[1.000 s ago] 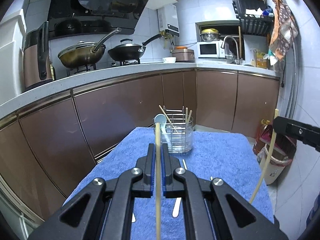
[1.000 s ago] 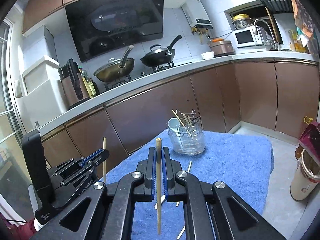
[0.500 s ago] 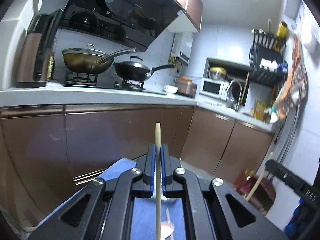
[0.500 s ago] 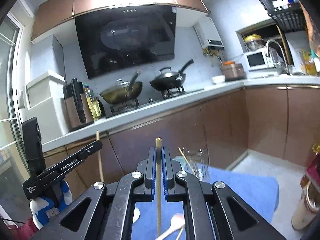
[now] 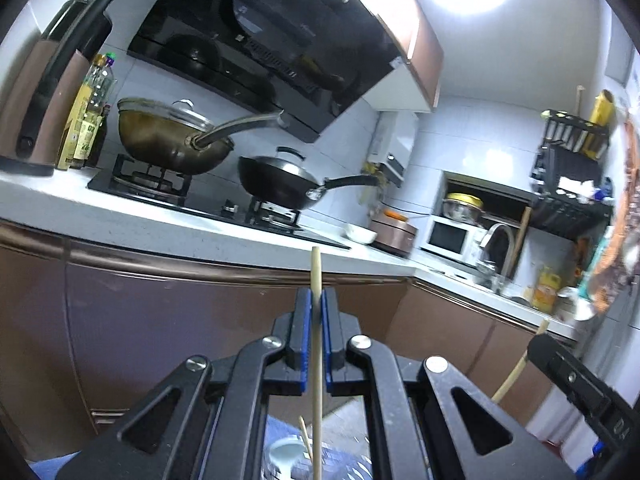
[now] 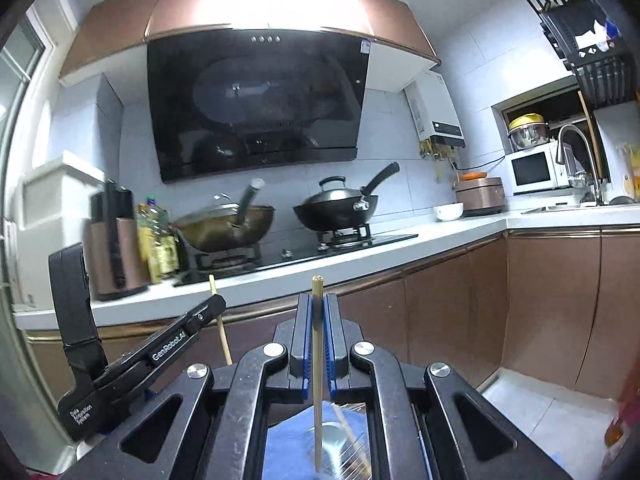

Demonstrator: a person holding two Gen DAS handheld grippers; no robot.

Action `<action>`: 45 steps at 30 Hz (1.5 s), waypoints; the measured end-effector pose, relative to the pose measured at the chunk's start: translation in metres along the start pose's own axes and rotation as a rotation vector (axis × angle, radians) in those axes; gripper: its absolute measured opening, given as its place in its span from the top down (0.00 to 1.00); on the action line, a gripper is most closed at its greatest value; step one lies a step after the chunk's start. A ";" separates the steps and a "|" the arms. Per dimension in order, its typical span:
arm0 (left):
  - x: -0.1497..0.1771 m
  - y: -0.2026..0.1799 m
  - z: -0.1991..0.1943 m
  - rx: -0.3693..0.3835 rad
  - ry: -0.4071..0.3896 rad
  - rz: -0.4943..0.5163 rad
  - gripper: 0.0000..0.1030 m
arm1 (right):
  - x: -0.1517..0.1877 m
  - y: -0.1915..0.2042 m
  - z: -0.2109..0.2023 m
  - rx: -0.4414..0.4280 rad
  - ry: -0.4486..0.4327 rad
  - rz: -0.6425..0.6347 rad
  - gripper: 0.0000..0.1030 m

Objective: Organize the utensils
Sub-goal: 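Lower the chopsticks into the holder and open both tools to release them, then withdraw both open tools from the holder back over the towel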

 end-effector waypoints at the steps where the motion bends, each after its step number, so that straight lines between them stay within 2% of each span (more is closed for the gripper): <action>1: 0.006 0.000 0.015 -0.012 0.006 -0.002 0.95 | 0.005 -0.004 0.007 0.005 0.007 -0.002 0.94; 4: 0.032 0.002 0.054 -0.037 0.040 -0.023 0.95 | 0.029 -0.020 0.033 0.044 0.043 -0.013 0.94; 10: 0.078 0.005 0.094 -0.076 0.055 -0.009 0.95 | 0.074 -0.044 0.062 0.081 0.105 -0.019 0.94; 15: 0.116 0.009 0.110 -0.100 0.086 -0.001 0.95 | 0.101 -0.056 0.073 0.097 0.148 -0.012 0.94; 20: 0.136 0.011 0.112 -0.107 0.103 0.011 0.93 | 0.125 -0.063 0.074 0.102 0.207 0.001 0.94; 22: 0.138 0.011 0.108 -0.103 0.110 0.028 0.82 | 0.127 -0.065 0.070 0.109 0.214 0.010 0.91; 24: 0.135 0.012 0.101 -0.098 0.116 0.035 0.75 | 0.124 -0.066 0.064 0.119 0.214 0.015 0.84; 30: 0.110 0.010 0.064 -0.099 0.107 0.093 0.62 | 0.101 -0.061 0.033 0.139 0.179 0.042 0.79; 34: 0.098 0.002 0.025 -0.111 0.116 0.190 0.58 | 0.085 -0.049 0.001 0.153 0.161 0.042 0.79; 36: 0.096 -0.001 0.004 -0.107 0.131 0.227 0.54 | 0.083 -0.043 -0.015 0.158 0.163 0.049 0.79; 40: 0.095 -0.006 -0.045 -0.109 0.142 0.312 0.50 | 0.082 -0.030 -0.045 0.170 0.180 0.045 0.79; 45: 0.091 -0.010 -0.091 -0.099 0.129 0.355 0.42 | 0.086 -0.015 -0.083 0.185 0.199 0.057 0.79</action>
Point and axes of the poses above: each gripper's, at about its wrist camera, not at the fingertips, and z roughly the way its jaws point, y to its left, x to its underside, the point moved 6 cm from there along z, roughly the way its jaws point, and after that the axes turned 5 degrees about -x, right-handed, at the moved point
